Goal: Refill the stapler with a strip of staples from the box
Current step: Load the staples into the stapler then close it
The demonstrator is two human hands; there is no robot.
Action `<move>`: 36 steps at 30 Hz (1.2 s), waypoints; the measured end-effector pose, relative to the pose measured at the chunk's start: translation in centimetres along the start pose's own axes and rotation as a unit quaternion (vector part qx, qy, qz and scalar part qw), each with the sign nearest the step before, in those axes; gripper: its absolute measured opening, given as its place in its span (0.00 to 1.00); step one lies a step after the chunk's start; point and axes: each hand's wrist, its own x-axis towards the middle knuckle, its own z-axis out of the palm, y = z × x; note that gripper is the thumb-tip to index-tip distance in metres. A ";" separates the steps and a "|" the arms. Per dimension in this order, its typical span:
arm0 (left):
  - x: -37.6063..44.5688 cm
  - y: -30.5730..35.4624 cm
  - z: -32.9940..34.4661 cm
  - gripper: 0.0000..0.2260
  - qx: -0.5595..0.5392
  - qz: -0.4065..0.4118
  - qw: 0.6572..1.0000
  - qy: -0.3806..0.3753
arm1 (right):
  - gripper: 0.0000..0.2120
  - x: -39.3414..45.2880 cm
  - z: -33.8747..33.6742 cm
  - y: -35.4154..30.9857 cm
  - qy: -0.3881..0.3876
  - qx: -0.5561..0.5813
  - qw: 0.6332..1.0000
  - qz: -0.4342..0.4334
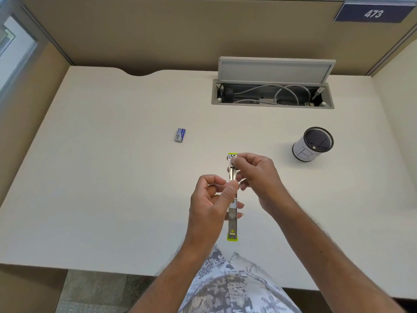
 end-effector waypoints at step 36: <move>-0.1 -0.6 -2.7 0.22 -0.012 -0.098 0.980 -0.173 | 0.10 0.2 -2.6 3.6 0.010 0.079 0.996 0.032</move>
